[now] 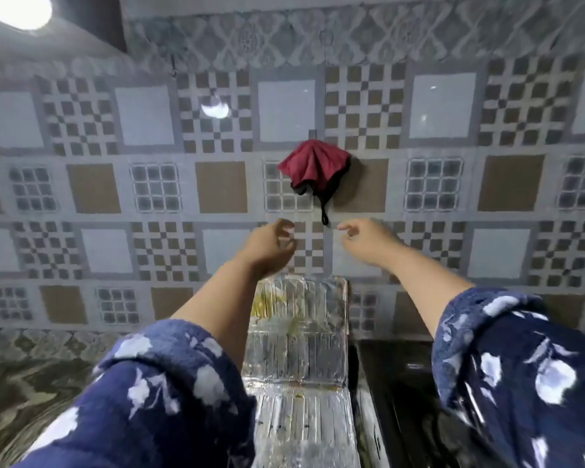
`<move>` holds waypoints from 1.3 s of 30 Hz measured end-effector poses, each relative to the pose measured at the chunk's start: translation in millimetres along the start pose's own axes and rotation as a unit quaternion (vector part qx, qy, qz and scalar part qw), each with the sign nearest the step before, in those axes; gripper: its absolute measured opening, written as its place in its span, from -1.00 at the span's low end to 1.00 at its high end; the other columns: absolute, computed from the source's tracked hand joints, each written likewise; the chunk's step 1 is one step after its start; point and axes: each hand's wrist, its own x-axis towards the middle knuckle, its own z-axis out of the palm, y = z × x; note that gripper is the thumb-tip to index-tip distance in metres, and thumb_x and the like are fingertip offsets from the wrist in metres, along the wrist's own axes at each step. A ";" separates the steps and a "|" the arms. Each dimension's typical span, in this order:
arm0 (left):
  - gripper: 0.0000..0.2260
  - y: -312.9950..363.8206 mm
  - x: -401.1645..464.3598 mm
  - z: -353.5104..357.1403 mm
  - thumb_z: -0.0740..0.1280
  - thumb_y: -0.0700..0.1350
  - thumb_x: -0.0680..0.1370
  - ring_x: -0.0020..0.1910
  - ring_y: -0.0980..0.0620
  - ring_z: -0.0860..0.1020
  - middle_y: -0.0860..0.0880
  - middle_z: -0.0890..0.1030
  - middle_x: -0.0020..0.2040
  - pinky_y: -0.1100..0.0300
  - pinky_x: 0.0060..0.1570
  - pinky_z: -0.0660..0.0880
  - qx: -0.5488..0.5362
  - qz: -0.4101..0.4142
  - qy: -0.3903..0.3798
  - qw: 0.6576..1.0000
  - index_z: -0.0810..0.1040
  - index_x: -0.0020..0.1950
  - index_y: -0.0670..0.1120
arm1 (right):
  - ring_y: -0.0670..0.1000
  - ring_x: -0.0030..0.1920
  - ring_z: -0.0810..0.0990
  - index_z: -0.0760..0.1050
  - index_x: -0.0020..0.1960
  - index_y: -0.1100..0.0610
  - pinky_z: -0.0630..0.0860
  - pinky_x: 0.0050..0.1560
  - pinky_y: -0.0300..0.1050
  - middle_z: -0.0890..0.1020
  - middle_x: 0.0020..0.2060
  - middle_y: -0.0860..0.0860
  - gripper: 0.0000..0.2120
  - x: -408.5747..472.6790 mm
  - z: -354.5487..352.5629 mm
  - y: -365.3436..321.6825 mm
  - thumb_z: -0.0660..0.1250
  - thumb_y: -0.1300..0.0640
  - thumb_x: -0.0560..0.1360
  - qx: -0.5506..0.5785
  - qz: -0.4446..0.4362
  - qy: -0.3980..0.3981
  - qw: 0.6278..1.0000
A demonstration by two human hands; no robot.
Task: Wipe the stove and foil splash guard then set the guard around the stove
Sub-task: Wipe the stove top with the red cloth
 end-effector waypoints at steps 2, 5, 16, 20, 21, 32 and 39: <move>-0.64 -2.5 36.8 -5.2 0.20 -0.08 0.60 0.23 -0.10 0.52 -0.12 0.50 0.33 0.04 0.21 0.46 -0.030 0.011 0.058 0.998 0.34 0.40 -0.04 | 0.14 0.16 0.56 0.45 0.32 -0.04 0.46 0.10 -0.11 0.56 0.27 0.04 -0.65 32.6 -7.3 -5.4 0.22 0.06 0.54 0.009 0.004 0.084 0.996; -0.58 -1.5 89.6 -10.1 0.14 -0.02 0.62 0.22 -0.08 0.51 -0.10 0.50 0.29 0.09 0.16 0.41 -0.086 0.026 0.127 0.988 0.22 0.49 0.00 | 0.14 0.27 0.48 0.40 0.37 0.04 0.38 0.18 -0.14 0.51 0.30 0.09 -0.63 78.4 -15.7 -17.1 0.24 0.13 0.57 0.044 -0.032 0.183 0.982; -0.67 18.0 160.1 -1.6 0.28 -0.11 0.57 0.13 0.11 0.54 0.03 0.59 0.21 0.13 0.24 0.49 -0.261 0.070 0.237 0.933 0.47 0.34 0.03 | 0.02 0.09 0.61 0.62 0.14 0.10 0.51 0.19 -0.15 0.66 0.08 0.03 -0.69 152.1 -3.1 -36.2 0.38 0.35 0.44 0.246 -0.060 0.318 0.914; -0.65 26.0 146.1 -15.6 0.25 -0.27 0.56 0.09 0.21 0.50 0.11 0.58 0.12 0.36 0.18 0.40 -0.262 0.092 0.257 0.925 0.50 0.32 -0.02 | -0.01 0.14 0.59 0.62 0.15 0.11 0.46 0.21 -0.24 0.65 0.11 0.02 -0.68 139.9 -22.6 -44.8 0.34 0.37 0.46 0.253 -0.067 0.345 0.902; -0.64 28.9 139.5 -19.8 0.24 -0.29 0.55 0.09 0.21 0.49 0.12 0.55 0.09 0.37 0.18 0.39 -0.266 0.091 0.259 0.924 0.50 0.31 -0.02 | -0.03 0.16 0.57 0.61 0.16 0.11 0.42 0.18 -0.32 0.64 0.13 0.01 -0.68 132.5 -28.0 -47.7 0.33 0.37 0.47 0.252 -0.072 0.340 0.903; -0.61 62.6 0.8 9.2 0.27 -0.35 0.52 0.19 0.00 0.54 -0.01 0.56 0.16 0.00 0.28 0.47 -0.307 0.009 0.173 0.936 0.51 0.31 -0.05 | -0.04 0.19 0.57 0.60 0.19 0.08 0.41 0.15 -0.37 0.63 0.17 0.01 -0.65 -19.2 -51.8 -18.6 0.36 0.36 0.46 0.216 -0.035 0.244 0.945; -0.61 99.8 -121.5 62.5 0.27 -0.36 0.51 0.16 0.01 0.56 -0.03 0.60 0.17 0.06 0.27 0.48 -0.311 -0.024 0.142 0.939 0.52 0.30 -0.07 | -0.07 0.21 0.53 0.59 0.20 0.11 0.34 0.12 -0.43 0.62 0.19 0.01 -0.65 -159.3 -61.9 30.9 0.37 0.35 0.46 0.236 0.012 0.177 0.955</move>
